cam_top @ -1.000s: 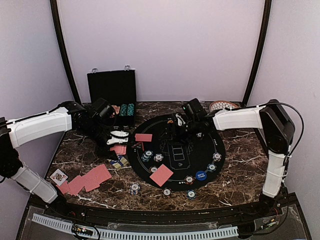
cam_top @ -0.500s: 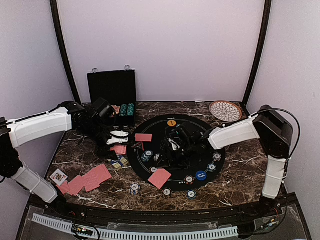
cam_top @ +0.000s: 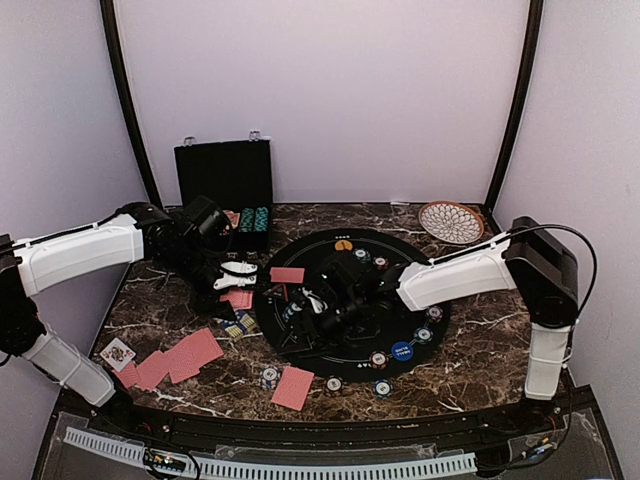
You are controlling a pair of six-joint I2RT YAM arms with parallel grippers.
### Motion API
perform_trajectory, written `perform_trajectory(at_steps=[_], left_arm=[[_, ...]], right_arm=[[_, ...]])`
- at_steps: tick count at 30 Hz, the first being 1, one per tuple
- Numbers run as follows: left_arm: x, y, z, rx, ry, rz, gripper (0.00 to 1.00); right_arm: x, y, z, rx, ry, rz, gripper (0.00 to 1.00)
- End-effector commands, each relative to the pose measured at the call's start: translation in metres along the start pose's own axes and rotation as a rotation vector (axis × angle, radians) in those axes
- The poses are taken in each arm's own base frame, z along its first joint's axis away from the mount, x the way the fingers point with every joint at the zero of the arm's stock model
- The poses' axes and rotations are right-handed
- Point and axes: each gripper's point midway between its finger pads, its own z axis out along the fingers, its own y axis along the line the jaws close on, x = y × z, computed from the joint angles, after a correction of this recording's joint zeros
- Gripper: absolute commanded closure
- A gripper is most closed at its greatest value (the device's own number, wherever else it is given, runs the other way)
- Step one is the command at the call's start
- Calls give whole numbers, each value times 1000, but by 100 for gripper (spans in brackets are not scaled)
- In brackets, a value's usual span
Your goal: Distribute texas hold em gaming equipment
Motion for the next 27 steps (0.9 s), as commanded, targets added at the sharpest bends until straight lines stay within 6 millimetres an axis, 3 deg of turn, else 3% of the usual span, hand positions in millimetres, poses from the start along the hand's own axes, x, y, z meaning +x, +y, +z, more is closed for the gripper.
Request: perform_trajectory(at_steps=[1, 3, 7, 12, 18, 27], left_arm=[[1, -5, -9, 5, -11, -3, 46], [1, -5, -9, 5, -10, -5, 46], [-2, -4, -8, 8, -16, -12, 46], [-9, 2, -9, 4, -27, -23, 46], [-15, 9, -10, -6, -37, -33, 46], [-17, 13, -9, -17, -41, -43, 46]], right_arm=[[-18, -11, -19, 47, -60, 4, 27], [-30, -8, -36, 12, -126, 12, 26], [-60, 23, -58, -118, -234, -6, 24], [-86, 61, -60, -324, -289, 19, 23], [-101, 79, -56, -451, -296, 45, 24], [-104, 91, -42, -508, -266, 59, 26]])
